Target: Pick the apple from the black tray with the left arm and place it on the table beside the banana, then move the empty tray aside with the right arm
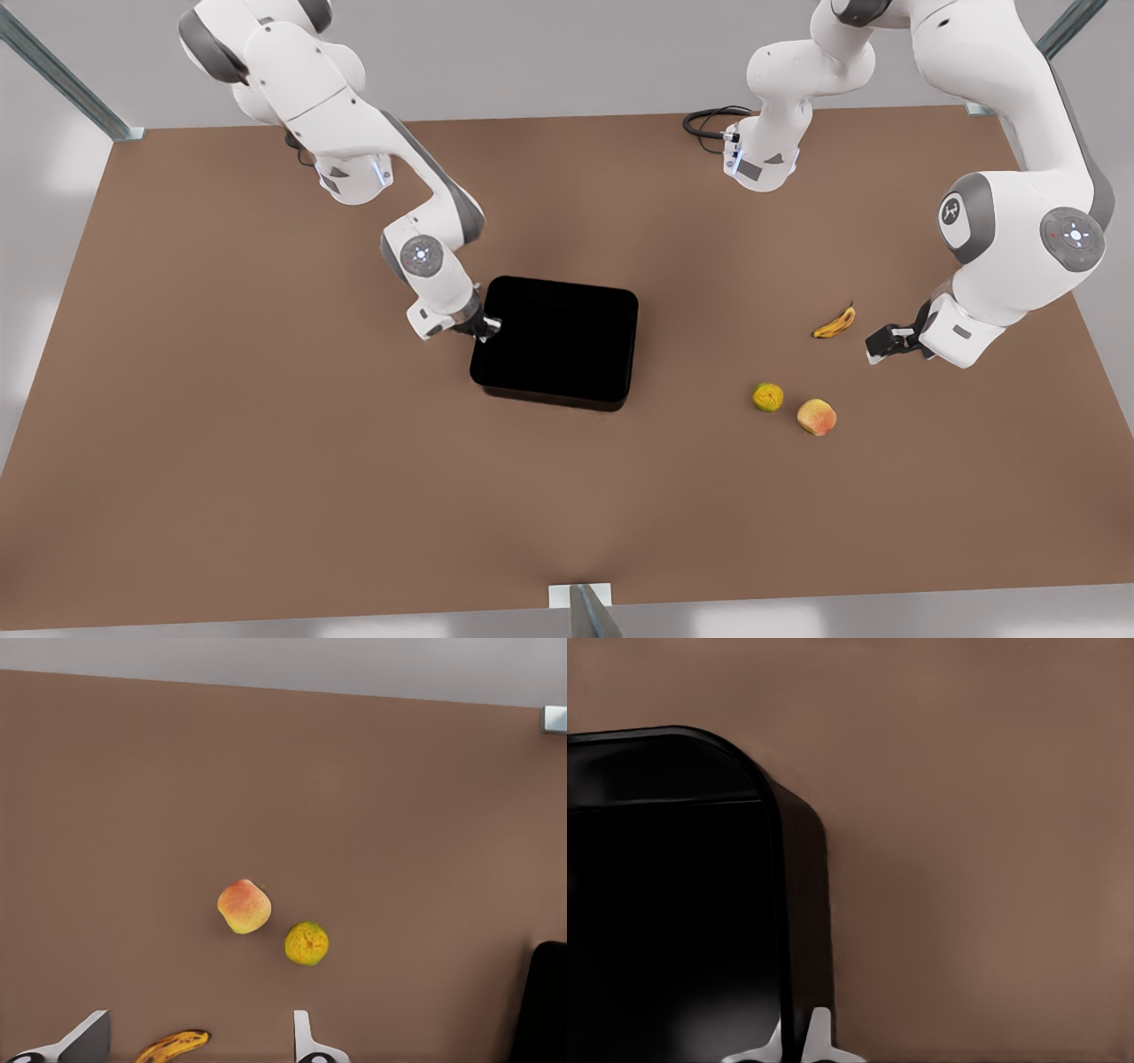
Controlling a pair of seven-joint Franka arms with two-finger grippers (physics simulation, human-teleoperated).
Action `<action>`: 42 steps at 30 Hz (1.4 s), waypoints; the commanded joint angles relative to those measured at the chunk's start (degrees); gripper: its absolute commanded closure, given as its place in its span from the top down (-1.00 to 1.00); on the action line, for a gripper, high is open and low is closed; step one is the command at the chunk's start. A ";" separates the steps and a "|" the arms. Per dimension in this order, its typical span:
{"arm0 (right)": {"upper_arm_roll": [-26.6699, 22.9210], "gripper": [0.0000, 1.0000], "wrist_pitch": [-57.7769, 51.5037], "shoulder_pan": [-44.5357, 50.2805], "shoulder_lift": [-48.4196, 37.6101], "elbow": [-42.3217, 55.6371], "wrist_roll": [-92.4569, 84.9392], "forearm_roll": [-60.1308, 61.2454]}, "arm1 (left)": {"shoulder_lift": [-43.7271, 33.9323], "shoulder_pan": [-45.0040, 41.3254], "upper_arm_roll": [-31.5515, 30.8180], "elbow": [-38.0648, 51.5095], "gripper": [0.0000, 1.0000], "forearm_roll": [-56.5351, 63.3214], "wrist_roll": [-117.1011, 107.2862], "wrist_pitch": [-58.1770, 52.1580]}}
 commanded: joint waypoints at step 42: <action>-43.67 0.98 -28.00 -7.03 20.15 37.94 -110.87 22.73 | 0.03 -0.44 -0.10 0.55 1.00 -0.30 0.84 0.58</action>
